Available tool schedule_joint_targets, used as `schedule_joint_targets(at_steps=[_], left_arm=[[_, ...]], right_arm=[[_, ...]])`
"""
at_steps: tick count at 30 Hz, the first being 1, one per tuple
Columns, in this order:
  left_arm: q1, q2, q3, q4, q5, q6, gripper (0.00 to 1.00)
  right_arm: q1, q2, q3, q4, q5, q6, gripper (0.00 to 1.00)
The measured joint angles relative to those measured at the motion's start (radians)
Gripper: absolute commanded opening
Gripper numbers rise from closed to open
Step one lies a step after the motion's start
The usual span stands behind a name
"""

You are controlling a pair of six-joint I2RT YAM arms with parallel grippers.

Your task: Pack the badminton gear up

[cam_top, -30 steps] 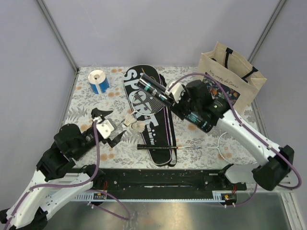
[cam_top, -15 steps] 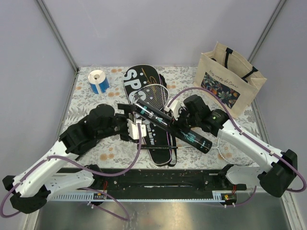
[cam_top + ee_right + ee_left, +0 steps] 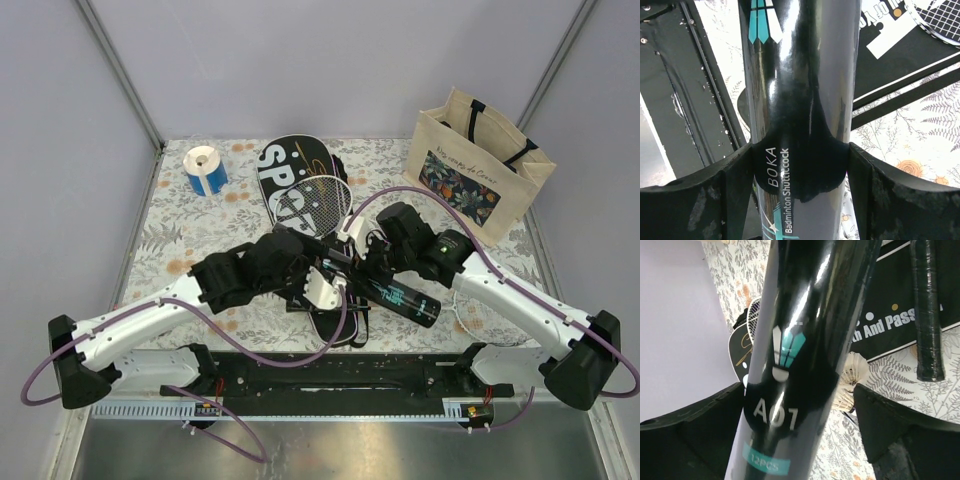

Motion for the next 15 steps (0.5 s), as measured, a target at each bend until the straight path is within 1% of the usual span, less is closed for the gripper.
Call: schedule_joint_targets(at_steps=[1,2,3,4,5,6,7,8,9,10,11,12,13,15], left_arm=[[-0.004,0.006,-0.011,0.011,-0.007,0.005,0.83],[-0.009,0.014,-0.028,0.034,-0.019,0.013,0.79],[-0.012,0.022,-0.039,0.050,-0.028,0.018,0.71],[-0.013,0.029,-0.047,0.062,-0.034,0.020,0.63],[-0.014,0.034,-0.054,0.074,-0.041,0.021,0.53],[-0.014,0.037,-0.059,0.078,-0.043,0.019,0.39],[-0.015,0.037,-0.068,0.085,-0.046,0.020,0.28],[-0.016,0.035,-0.079,0.094,-0.049,0.018,0.21],[-0.016,0.034,-0.087,0.105,-0.051,0.009,0.16],[-0.016,0.030,-0.092,0.118,-0.052,-0.006,0.13],[-0.016,0.024,-0.098,0.128,-0.053,-0.019,0.09],[-0.016,0.014,-0.105,0.137,-0.053,-0.033,0.06],[-0.018,0.002,-0.113,0.148,-0.053,-0.044,0.04],[-0.020,-0.029,-0.132,0.177,-0.056,-0.074,0.00]], right_arm=[[0.001,0.000,0.001,-0.004,-0.005,0.002,0.25],[0.002,0.000,0.002,-0.007,-0.013,0.004,0.25],[0.003,0.000,0.002,-0.008,-0.018,0.005,0.26],[0.003,0.000,0.003,-0.010,-0.023,0.006,0.30],[0.004,-0.001,0.003,-0.011,-0.027,0.010,0.36],[0.004,-0.003,0.003,-0.011,-0.027,0.013,0.42],[0.004,-0.007,0.003,-0.011,-0.026,0.015,0.44],[0.003,-0.011,0.002,-0.011,-0.024,0.019,0.47],[0.004,-0.019,0.002,-0.012,-0.019,0.026,0.55],[0.004,-0.028,0.003,-0.013,-0.014,0.029,0.60],[0.004,-0.039,0.003,-0.012,-0.011,0.032,0.68],[0.004,-0.049,0.003,-0.010,-0.010,0.036,0.82],[0.005,-0.067,0.003,-0.006,-0.006,0.042,0.88],[0.007,-0.106,0.003,0.010,0.007,0.078,0.93]])
